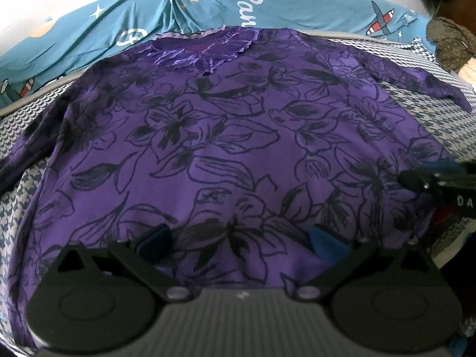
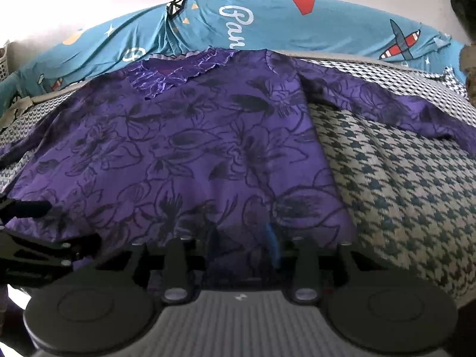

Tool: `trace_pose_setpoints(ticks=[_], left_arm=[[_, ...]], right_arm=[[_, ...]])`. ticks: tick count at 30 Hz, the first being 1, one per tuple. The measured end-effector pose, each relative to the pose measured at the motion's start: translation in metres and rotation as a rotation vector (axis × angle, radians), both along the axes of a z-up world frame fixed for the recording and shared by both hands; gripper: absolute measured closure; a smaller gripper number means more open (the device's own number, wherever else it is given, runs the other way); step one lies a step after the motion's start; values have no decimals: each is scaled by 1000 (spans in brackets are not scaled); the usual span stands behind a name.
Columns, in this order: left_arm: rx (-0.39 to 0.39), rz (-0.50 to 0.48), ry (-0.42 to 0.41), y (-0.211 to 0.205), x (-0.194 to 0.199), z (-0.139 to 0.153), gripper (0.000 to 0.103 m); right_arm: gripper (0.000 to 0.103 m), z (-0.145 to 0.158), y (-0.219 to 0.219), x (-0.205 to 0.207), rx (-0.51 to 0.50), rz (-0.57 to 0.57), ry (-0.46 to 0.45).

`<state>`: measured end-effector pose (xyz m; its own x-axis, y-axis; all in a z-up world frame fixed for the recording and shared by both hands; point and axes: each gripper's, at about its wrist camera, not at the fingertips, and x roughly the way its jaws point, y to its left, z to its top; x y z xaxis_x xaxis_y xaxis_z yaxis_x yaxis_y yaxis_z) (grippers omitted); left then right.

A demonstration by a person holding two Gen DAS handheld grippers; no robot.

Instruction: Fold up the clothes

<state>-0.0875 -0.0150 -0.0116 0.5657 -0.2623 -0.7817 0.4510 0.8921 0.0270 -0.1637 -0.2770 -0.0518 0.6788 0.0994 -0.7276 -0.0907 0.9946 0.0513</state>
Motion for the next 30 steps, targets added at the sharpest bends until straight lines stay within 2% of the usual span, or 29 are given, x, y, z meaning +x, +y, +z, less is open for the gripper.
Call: trace_pose_setpoints(ticks=[9, 14, 19, 24, 30], left_arm=[[28, 78, 9, -3, -12, 1, 0], [45, 80, -2, -4, -27, 1, 0], [17, 95, -17, 4, -30, 7, 0], [-3, 182, -10, 23, -13, 8, 0], [10, 185, 12, 27, -12, 2, 0]], right_arm=[[64, 0, 1, -12, 10, -12, 18], [64, 2, -3, -18, 46, -25, 22], [64, 10, -6, -25, 120, -21, -36], [64, 9, 3, -22, 120, 6, -66], [63, 0, 8, -15, 96, 32, 19]])
